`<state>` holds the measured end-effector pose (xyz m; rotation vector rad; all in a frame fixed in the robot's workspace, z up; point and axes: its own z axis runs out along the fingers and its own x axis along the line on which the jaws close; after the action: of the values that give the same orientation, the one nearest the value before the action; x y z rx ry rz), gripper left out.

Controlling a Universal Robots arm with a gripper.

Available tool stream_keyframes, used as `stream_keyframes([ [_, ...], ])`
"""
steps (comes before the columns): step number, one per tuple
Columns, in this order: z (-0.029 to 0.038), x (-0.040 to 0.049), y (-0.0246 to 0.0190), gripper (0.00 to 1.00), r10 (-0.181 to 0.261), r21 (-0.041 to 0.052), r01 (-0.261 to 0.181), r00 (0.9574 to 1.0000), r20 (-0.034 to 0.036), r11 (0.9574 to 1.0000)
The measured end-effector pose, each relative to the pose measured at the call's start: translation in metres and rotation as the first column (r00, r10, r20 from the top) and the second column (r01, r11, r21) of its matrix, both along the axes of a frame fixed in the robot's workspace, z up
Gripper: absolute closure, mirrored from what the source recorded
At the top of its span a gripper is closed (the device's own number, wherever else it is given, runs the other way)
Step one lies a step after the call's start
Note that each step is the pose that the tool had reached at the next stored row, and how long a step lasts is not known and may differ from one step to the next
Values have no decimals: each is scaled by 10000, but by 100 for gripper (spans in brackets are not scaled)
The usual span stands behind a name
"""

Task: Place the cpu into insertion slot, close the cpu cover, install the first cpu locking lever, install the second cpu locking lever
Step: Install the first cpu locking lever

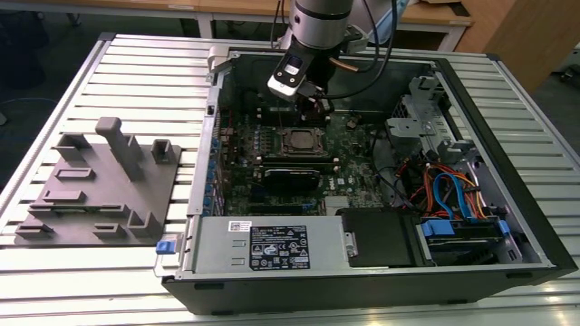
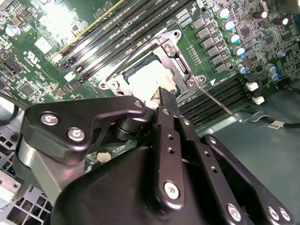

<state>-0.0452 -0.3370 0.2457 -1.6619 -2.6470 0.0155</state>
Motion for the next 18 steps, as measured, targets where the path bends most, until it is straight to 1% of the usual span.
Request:
stream_keyframes([
  [12,0,0,0,90,26,0,-26,10000,0,10000],
  [15,0,0,0,90,193,1,-193,9998,0,9998],
  [18,0,0,0,90,559,1,-559,9984,1,9984],
])
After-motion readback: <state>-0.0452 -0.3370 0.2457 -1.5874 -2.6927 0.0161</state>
